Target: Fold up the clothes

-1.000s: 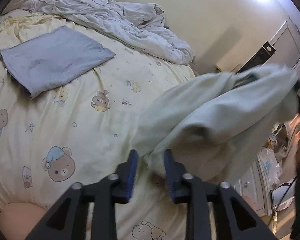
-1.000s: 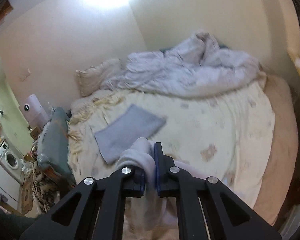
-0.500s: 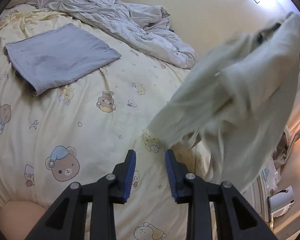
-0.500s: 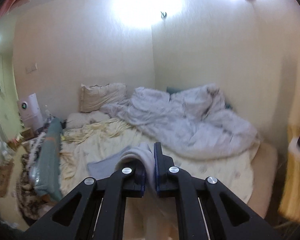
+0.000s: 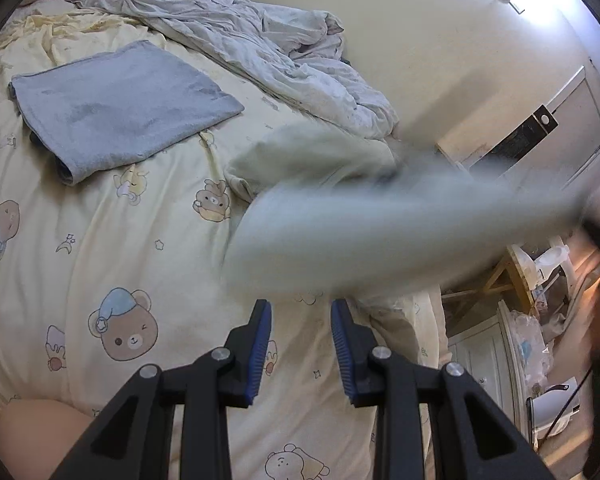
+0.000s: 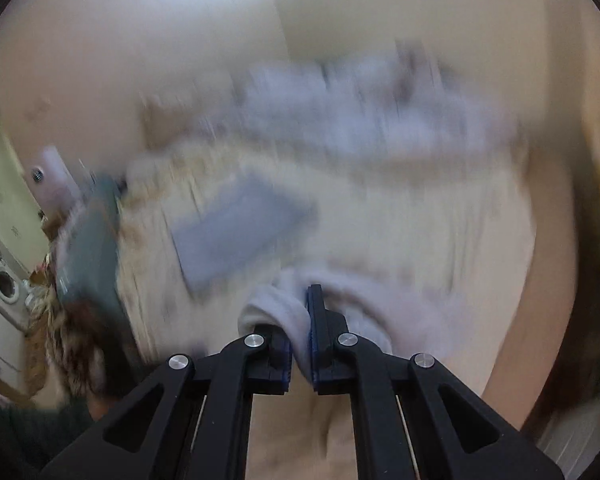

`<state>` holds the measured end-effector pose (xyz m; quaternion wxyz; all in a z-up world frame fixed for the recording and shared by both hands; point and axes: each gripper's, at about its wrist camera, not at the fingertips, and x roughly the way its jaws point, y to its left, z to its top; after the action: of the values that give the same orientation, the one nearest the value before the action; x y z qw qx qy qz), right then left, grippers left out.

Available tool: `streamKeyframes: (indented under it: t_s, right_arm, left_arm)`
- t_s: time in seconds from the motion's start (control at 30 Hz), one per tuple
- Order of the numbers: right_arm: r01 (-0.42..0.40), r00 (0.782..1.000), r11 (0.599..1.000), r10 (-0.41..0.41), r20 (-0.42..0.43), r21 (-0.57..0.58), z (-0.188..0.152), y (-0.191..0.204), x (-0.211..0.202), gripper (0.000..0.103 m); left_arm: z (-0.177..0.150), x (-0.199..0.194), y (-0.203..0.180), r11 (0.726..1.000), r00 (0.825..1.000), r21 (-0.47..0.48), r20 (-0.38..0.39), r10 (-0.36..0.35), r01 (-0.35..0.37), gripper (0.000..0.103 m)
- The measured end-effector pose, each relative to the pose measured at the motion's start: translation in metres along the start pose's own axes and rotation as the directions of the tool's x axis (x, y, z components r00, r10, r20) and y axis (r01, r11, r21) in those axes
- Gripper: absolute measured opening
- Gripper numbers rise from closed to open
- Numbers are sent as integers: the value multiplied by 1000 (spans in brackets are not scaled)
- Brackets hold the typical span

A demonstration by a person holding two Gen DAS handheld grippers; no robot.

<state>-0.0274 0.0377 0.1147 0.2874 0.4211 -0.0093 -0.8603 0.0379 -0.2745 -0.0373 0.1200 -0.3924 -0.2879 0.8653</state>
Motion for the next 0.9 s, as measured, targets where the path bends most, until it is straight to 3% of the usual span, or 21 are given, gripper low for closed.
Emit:
streamKeyframes:
  t_s: [0.07, 0.17, 0.3, 0.37, 0.4, 0.43, 0.6, 0.67, 0.7, 0.77, 0.83, 0.9]
  right_arm:
    - [-8, 991, 993, 25, -133, 122, -70, -27, 43, 6]
    - [2, 970, 977, 49, -236, 212, -142, -43, 79, 6]
    - [28, 951, 974, 43, -305, 225, -177, -46, 99, 11]
    - [13, 950, 968, 67, -306, 252, -173, -51, 98, 12]
    - [5, 951, 966, 76, -300, 260, -170, -53, 95, 20]
    - [6, 958, 968, 67, -278, 253, -163, -54, 87, 37]
    - [-54, 987, 988, 75, -141, 145, -110, -34, 38, 47]
    - [-65, 995, 995, 70, -69, 75, -82, -18, 24, 71]
    - [-68, 997, 996, 70, -31, 51, -70, -14, 21, 91]
    - [-71, 997, 997, 70, 43, 4, -45, -6, 17, 95]
    - [-35, 998, 999, 36, 53, -11, -23, -4, 31, 95]
    - [109, 992, 992, -113, -48, -66, -3, -6, 79, 95]
  left_arm:
    - [0, 2, 1, 1000, 1000, -3, -9, 1, -1, 31]
    - [-1, 5, -2, 1000, 1000, 9, -19, 11, -11, 31]
    - [-2, 8, -6, 999, 999, 30, -30, 25, -24, 31]
    - [-3, 10, -7, 999, 999, 37, -35, 31, -29, 31]
    - [-3, 10, -7, 999, 999, 39, -36, 33, -31, 31]
    - [-3, 11, -7, 999, 999, 40, -36, 35, -33, 31]
    - [-4, 13, -5, 999, 999, 27, -48, 24, -23, 31]
    - [-3, 13, -4, 1000, 999, 17, -48, 21, -20, 31]
    - [-2, 13, -3, 1000, 999, 10, -47, 16, -16, 31]
    - [-2, 13, -1, 1000, 999, -1, -47, 12, -12, 31]
    - [-2, 12, 1, 1000, 999, -14, -46, 4, -5, 31]
    - [-2, 11, 2, 1000, 999, -23, -42, -5, 4, 31]
